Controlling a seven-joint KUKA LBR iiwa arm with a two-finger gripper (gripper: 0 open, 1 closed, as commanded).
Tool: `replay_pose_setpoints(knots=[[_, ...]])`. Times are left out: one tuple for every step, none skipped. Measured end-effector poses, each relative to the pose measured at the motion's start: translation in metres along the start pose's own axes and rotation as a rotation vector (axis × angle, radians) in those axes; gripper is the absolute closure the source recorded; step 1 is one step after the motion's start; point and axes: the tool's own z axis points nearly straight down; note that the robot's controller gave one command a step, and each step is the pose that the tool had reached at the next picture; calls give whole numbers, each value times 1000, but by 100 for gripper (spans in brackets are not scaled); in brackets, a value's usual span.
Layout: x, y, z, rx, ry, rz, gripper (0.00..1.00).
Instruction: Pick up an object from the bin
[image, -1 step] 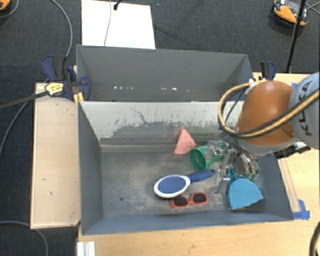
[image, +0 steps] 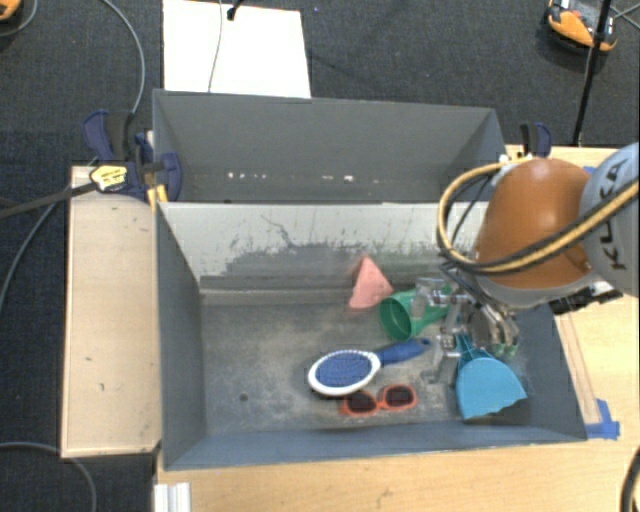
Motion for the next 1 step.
replay_pose_setpoints(knots=[[0,22,31,1,-4,-71,0]])
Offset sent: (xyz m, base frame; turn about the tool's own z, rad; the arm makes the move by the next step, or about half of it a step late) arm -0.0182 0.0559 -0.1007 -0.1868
